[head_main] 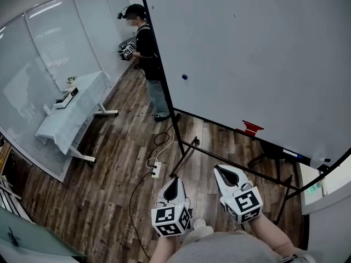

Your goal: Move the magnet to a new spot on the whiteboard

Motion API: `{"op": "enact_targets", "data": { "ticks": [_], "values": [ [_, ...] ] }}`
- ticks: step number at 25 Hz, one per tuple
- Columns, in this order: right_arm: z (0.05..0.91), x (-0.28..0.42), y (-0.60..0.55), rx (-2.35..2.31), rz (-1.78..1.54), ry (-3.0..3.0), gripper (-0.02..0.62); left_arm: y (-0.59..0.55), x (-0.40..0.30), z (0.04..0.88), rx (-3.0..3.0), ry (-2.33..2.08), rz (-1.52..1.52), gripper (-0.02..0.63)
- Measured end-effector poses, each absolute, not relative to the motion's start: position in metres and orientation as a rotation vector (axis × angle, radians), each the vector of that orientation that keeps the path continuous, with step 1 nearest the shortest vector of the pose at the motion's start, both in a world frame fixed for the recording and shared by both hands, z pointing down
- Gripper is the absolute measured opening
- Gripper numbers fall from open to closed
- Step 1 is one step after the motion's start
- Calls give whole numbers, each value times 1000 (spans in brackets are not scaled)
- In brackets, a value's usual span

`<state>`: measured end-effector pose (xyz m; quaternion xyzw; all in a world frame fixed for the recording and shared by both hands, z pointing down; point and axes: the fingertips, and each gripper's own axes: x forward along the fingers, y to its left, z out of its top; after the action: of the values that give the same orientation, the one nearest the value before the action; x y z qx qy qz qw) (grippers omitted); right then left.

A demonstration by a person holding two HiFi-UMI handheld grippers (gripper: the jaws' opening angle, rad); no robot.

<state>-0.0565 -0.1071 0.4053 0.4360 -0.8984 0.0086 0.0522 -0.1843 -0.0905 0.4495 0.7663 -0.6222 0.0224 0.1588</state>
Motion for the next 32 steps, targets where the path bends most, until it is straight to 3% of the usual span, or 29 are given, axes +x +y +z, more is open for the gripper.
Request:
{"op": "enact_targets", "data": {
  "ticks": [17, 32],
  "values": [
    [399, -128, -230, 1420, -13, -2726, 0, -221, -257, 451, 2254, -1727, 94, 5],
    [415, -138, -278, 1434, 20, -2675, 0, -300, -264, 438, 2323, -1649, 64, 5]
  ]
}}
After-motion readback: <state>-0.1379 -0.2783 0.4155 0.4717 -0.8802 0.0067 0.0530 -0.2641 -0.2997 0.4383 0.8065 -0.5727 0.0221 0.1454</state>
